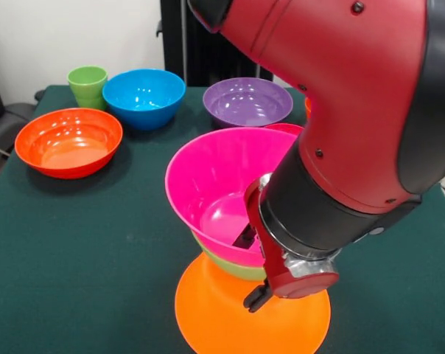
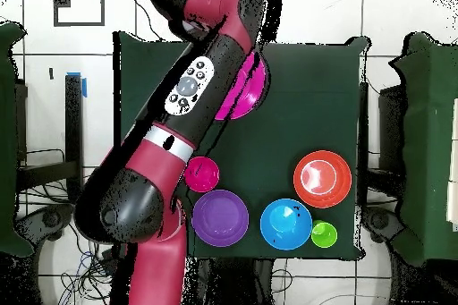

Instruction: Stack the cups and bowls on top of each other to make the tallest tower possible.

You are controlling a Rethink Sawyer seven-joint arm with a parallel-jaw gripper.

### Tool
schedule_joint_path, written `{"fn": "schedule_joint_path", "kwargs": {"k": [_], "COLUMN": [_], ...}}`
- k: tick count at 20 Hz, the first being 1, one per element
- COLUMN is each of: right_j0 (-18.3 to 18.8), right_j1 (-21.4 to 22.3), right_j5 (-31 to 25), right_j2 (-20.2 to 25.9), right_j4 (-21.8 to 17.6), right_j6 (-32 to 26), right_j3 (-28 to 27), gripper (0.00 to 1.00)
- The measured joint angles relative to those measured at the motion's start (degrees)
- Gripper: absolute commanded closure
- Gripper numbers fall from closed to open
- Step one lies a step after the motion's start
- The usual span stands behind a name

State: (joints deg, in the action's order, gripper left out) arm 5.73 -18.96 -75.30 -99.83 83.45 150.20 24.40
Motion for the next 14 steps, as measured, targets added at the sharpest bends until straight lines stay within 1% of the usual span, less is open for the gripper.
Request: {"fn": "schedule_joint_path", "kwargs": {"k": [5,14], "right_j0": [1.8,2.3], "right_j1": [0.6,1.2], "right_j5": [0.0,-0.1], "right_j2": [-0.3,-0.5], "right_j4": [1.6,1.6], "right_j6": [3.0,6.5], "right_j3": [-1.8,-2.9], "gripper": [0.0,0.0]}}
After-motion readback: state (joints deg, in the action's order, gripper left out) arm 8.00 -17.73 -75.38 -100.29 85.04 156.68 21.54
